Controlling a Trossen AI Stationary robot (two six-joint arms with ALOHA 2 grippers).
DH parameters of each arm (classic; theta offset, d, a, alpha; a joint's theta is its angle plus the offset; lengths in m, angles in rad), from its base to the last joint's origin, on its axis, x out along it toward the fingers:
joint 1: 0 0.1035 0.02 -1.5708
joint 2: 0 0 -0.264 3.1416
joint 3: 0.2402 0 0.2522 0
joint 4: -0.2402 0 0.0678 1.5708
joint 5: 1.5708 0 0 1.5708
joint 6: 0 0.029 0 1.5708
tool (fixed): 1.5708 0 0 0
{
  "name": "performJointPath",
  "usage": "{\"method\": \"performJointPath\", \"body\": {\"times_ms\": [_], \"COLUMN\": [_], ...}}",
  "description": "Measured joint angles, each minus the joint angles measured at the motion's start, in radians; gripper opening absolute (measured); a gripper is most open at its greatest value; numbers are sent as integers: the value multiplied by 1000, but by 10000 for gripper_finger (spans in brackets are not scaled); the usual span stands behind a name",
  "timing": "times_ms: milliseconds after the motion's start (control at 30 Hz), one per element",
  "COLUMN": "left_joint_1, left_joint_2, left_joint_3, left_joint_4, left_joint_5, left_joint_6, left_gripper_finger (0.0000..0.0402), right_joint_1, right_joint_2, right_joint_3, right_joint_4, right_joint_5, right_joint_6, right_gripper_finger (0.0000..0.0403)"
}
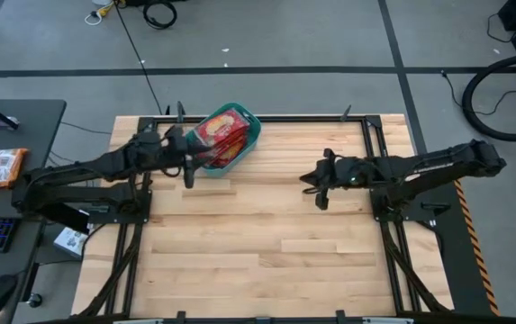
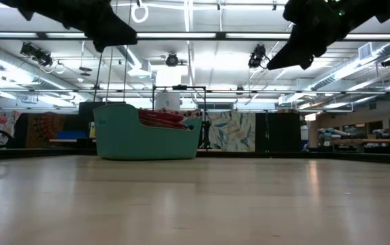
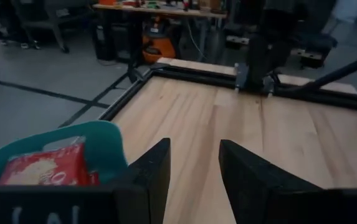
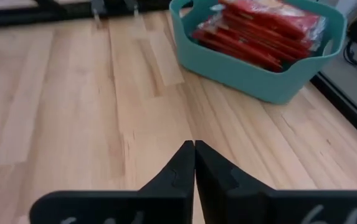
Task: Sort popcorn bags into baskets
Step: Return to Home Position
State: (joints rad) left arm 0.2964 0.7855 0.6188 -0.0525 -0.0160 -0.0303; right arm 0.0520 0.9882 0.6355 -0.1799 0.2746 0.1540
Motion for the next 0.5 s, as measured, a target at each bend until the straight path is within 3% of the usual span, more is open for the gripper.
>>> {"method": "performJointPath", "body": {"times_ms": [333, 500], "left_joint_1": [-109, -155], "left_joint_2": [-208, -303], "left_joint_3": [-154, -281], "left_joint_4": [45, 127], "left_joint_5": [-169, -191], "left_joint_6": [-16, -26], "left_gripper_finger": [141, 141], "right_joint_1": [-64, -126], "right_joint_2": [-238, -359], "right_joint_3": [-150, -219], "right_joint_4": [50, 84], "right_joint_5": [-46, -130], "right_joint_6": [10, -1], "right_gripper_finger": [14, 11]}}
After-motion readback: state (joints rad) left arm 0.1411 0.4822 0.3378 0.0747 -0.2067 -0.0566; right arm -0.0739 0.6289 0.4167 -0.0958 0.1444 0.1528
